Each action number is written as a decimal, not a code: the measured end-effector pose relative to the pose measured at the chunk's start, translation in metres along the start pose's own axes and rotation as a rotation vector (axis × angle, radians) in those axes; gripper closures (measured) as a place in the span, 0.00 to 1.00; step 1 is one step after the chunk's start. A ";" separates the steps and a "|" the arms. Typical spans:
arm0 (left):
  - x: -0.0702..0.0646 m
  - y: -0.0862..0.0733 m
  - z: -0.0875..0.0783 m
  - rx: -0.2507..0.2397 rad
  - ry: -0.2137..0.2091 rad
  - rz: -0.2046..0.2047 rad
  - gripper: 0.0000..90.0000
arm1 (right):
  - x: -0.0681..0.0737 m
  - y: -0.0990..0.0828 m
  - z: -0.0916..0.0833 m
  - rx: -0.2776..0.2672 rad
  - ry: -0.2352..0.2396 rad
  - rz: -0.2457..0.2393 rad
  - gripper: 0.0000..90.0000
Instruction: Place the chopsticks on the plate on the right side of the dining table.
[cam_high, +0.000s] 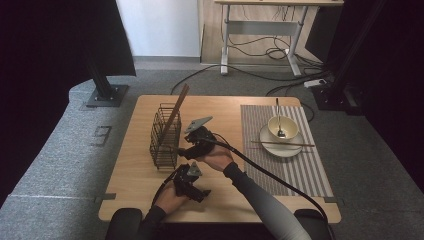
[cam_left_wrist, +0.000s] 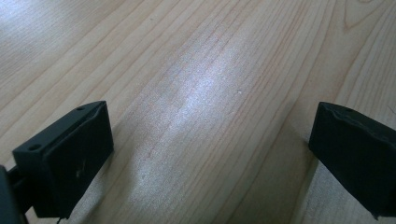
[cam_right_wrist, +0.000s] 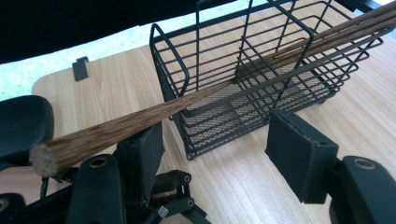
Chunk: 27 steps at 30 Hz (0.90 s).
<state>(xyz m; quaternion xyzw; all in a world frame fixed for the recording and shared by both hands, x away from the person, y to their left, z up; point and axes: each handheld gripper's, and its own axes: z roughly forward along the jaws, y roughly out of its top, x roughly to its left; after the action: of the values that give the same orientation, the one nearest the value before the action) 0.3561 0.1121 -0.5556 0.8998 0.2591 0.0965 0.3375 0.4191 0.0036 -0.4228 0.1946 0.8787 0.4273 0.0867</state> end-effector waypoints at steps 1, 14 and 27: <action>0.000 0.000 0.000 0.000 0.000 0.000 0.00 | -0.001 0.000 -0.001 -0.001 -0.002 0.010 0.42; 0.001 0.000 -0.001 0.009 -0.004 0.009 0.00 | -0.003 0.003 -0.011 -0.042 -0.025 0.010 0.53; 0.000 0.000 0.000 0.002 -0.004 0.008 0.00 | -0.008 0.006 -0.014 -0.072 -0.069 -0.023 0.82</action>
<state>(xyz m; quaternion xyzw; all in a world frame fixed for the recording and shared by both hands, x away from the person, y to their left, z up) 0.3565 0.1124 -0.5556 0.9014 0.2552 0.0957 0.3366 0.4236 -0.0065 -0.4090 0.1959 0.8613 0.4509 0.1286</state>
